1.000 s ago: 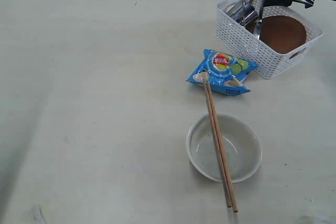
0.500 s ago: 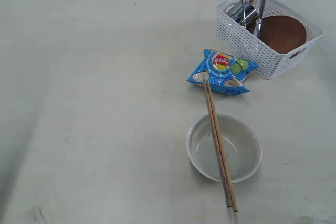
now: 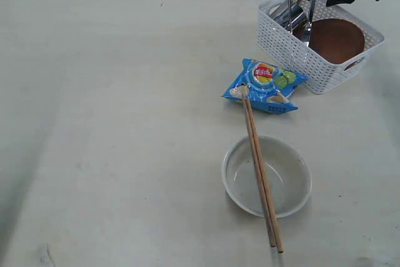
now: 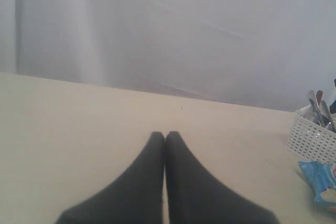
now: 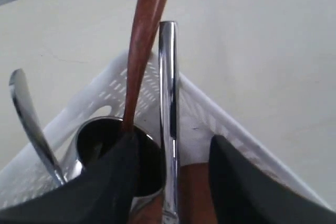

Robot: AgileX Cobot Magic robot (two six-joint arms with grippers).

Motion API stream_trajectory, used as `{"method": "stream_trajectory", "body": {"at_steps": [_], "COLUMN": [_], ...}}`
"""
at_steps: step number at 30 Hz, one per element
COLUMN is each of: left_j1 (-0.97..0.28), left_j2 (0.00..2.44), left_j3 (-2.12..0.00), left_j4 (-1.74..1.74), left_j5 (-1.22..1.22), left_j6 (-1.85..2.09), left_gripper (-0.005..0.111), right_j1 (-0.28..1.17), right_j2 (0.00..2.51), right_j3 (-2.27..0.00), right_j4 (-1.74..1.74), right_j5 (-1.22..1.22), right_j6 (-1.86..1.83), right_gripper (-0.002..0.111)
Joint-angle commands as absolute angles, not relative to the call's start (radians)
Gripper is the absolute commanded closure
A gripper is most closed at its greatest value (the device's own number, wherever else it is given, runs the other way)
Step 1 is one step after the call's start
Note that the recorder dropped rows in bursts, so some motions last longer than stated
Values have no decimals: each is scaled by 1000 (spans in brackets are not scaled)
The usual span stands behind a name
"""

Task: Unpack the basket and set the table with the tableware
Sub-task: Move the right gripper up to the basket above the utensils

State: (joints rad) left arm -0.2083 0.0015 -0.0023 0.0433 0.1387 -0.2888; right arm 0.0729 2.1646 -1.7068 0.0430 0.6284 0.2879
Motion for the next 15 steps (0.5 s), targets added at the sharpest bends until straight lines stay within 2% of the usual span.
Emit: {"method": "stream_trajectory", "body": {"at_steps": [1,15], "left_j1": [-211,-211], "left_j2": [0,0], "left_j3": [0,0], "left_j4": [53,53], "left_j5": [140,140], "left_j6": [-283,-283], "left_gripper": [107,107], "right_j1": [74,83], "right_j2": [2189,2236], "right_j3": [-1709,-1709], "right_j4": [25,36], "right_j5": [639,582], "right_j6": [303,314], "right_gripper": [71,72]}}
